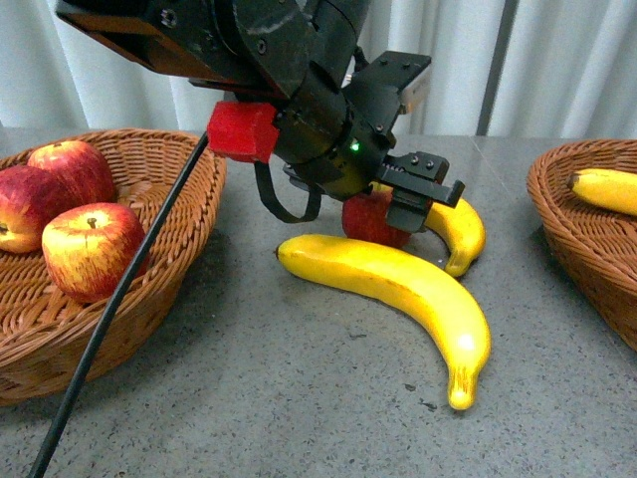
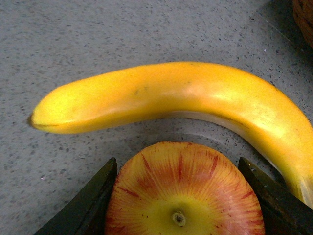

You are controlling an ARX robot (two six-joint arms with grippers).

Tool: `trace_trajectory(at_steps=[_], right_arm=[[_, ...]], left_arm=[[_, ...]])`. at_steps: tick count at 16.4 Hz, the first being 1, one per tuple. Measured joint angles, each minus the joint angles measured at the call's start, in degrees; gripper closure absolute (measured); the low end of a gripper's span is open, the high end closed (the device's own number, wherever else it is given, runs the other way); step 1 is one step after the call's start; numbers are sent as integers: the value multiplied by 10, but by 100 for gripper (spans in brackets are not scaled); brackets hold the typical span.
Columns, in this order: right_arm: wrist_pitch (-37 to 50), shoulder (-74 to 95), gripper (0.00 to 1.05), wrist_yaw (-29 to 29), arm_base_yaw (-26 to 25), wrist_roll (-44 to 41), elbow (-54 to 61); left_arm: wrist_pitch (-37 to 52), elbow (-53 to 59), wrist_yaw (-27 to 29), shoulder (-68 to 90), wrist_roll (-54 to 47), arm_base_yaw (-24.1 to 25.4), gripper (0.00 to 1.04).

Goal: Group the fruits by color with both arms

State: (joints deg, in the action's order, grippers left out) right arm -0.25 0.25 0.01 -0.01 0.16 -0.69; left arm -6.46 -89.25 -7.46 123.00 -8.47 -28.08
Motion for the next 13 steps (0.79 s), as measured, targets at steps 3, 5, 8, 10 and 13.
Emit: trace_trajectory(at_steps=[3,5,8,10,13], right_arm=[[0,0,7,0,0,0,0],[0,0,7,0,0,0,0],[0,0,7,0,0,0,0],[0,0,7,0,0,0,0],[0,0,7,0,0,0,0]], left_arm=[[1,8,38,-76,50,41,39],[-4,17,82,-124,87,84,40],[-28,48,140,-135,126,139,40],[-38,69,146,-133,137,153,40],[-34,91,145,-133,143,149,40]])
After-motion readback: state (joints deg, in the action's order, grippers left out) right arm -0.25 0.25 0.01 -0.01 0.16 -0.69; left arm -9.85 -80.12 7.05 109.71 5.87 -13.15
